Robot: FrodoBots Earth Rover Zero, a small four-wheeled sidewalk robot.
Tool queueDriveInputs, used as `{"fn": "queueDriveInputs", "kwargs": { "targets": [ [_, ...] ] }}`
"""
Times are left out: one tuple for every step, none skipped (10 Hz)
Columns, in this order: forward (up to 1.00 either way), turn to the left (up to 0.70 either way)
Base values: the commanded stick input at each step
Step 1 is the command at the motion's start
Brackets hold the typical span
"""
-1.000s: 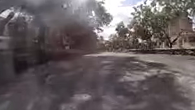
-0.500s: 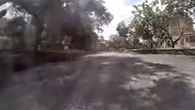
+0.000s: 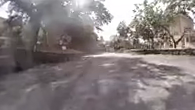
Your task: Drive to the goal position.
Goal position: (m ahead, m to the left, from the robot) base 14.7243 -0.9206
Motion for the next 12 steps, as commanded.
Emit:
{"fn": "queueDriveInputs", "kwargs": {
  "targets": [
    [0.70, 0.00],
    [0.70, 0.00],
    [0.70, 0.00],
    [0.70, 0.00],
    [0.70, 0.00],
    [0.70, 0.00],
    [0.70, 0.00],
    [0.70, 0.00],
    [0.70, 0.00],
    [0.70, 0.00],
    [0.70, 0.00],
    [0.70, 0.00]
  ]
}}
